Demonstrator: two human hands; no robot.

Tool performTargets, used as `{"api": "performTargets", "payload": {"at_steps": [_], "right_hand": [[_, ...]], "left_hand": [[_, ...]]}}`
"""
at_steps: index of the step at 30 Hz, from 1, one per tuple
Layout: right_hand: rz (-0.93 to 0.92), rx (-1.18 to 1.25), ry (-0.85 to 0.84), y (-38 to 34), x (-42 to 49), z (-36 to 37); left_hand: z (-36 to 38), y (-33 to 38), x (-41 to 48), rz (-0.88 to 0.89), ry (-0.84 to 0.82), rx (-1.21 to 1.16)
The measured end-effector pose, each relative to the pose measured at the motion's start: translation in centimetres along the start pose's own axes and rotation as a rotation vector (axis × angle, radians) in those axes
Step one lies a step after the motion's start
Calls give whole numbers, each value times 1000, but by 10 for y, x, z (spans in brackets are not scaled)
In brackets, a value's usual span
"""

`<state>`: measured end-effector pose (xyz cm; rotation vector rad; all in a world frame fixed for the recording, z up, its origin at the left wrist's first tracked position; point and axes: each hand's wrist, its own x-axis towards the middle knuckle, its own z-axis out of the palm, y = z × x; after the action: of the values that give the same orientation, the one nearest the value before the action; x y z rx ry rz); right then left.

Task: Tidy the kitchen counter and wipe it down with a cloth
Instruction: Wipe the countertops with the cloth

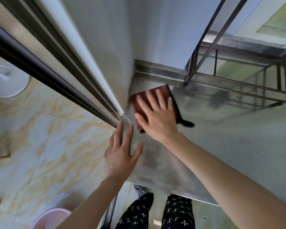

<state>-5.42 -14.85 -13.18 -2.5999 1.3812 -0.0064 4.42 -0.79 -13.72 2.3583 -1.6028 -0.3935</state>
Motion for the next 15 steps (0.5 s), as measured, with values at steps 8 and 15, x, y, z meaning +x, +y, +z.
{"api": "performTargets", "payload": {"at_steps": [8, 15], "right_hand": [[152, 53, 22, -10, 49, -4], [69, 24, -37, -15, 28, -3]], "left_hand": [[-1, 1, 0, 5, 16, -19], [-3, 2, 0, 4, 25, -29]]}}
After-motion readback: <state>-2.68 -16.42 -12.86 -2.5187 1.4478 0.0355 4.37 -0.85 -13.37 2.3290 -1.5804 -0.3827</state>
